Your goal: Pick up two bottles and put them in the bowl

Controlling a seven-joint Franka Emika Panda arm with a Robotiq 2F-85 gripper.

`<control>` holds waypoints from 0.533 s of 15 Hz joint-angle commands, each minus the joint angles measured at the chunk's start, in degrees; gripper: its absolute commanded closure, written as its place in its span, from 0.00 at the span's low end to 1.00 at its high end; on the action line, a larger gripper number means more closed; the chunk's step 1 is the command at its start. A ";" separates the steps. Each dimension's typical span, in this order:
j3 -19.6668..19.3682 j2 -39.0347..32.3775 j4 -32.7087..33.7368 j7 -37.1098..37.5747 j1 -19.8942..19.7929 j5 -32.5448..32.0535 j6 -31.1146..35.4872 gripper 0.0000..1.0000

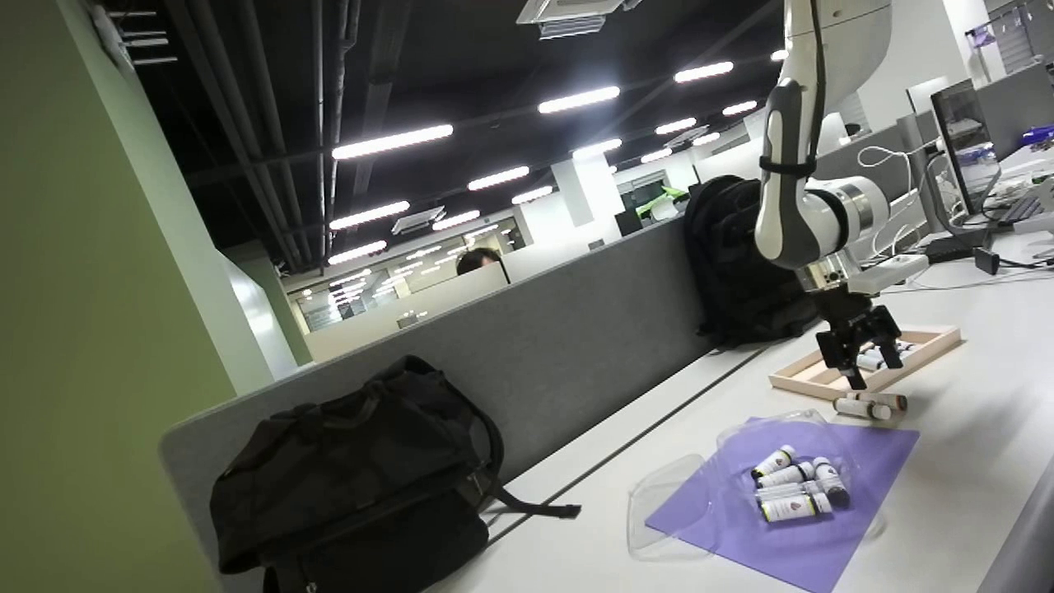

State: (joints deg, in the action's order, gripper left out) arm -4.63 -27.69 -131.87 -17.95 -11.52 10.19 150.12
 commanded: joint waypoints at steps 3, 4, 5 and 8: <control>3.84 -1.78 2.14 1.46 -1.86 1.31 0.92 0.00; 4.19 -2.05 2.23 1.58 -1.70 1.27 1.28 0.00; 4.47 -2.26 2.28 1.63 -1.55 1.11 1.56 0.00; 4.30 -3.29 2.64 2.46 -0.85 -0.02 1.56 0.00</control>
State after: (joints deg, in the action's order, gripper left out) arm -0.50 -29.56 -130.59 -17.95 -12.41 11.30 151.69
